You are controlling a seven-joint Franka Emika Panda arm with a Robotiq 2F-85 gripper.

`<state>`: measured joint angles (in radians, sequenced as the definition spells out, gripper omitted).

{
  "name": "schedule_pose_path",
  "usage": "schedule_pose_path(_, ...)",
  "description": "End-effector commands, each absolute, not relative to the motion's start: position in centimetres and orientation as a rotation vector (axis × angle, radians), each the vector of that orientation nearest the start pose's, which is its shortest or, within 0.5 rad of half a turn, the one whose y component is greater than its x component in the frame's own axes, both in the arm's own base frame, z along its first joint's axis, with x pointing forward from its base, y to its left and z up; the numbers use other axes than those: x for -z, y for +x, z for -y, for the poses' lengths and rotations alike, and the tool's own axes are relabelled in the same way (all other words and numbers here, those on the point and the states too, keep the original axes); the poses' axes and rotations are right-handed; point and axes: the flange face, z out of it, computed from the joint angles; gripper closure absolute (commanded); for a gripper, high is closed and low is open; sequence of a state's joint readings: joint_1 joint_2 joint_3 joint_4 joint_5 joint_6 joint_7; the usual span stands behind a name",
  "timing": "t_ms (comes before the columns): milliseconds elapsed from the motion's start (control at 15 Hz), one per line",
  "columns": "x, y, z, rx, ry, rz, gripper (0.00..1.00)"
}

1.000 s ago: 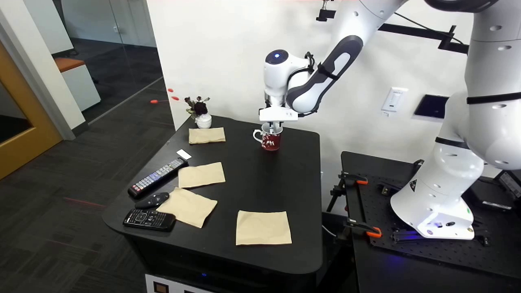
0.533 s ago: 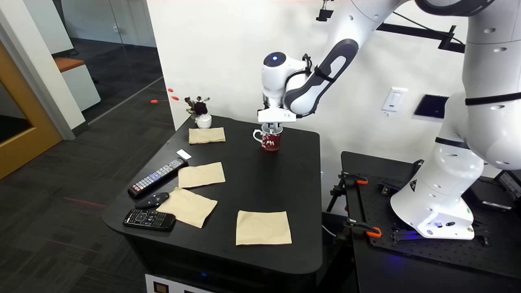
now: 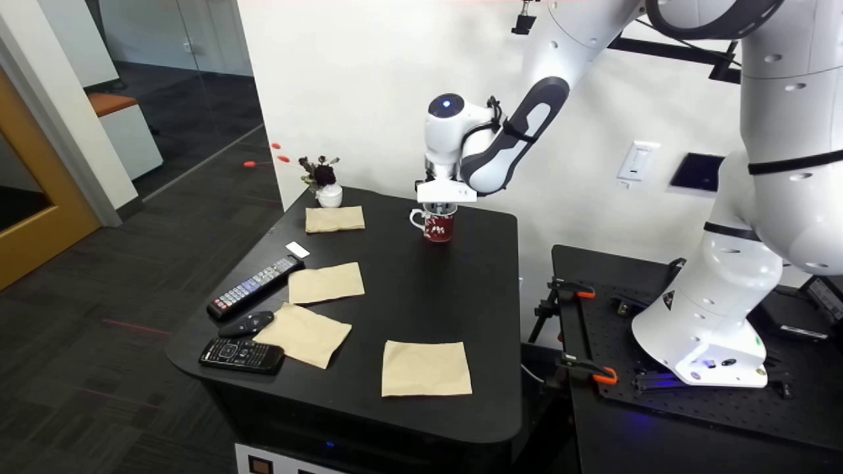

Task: Take the marker out of the cup and put it on the table

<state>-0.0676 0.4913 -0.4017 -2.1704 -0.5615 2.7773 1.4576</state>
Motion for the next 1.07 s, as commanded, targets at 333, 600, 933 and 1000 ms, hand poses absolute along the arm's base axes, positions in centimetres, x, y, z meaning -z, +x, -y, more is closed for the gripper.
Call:
schedule_pose_path(333,-19.4,52.0,24.3,0.556,-2.640,-2.130,0.95)
schedule_pose_path(600,-20.9,51.7,24.0,0.595,-2.627,-2.107,0.95)
schedule_pose_path(933,-23.5,50.4,23.5,0.627,-2.628,-2.040,0.95)
schedule_pose_path(1000,-24.3,49.8,23.6,0.644,-2.621,-2.027,0.95)
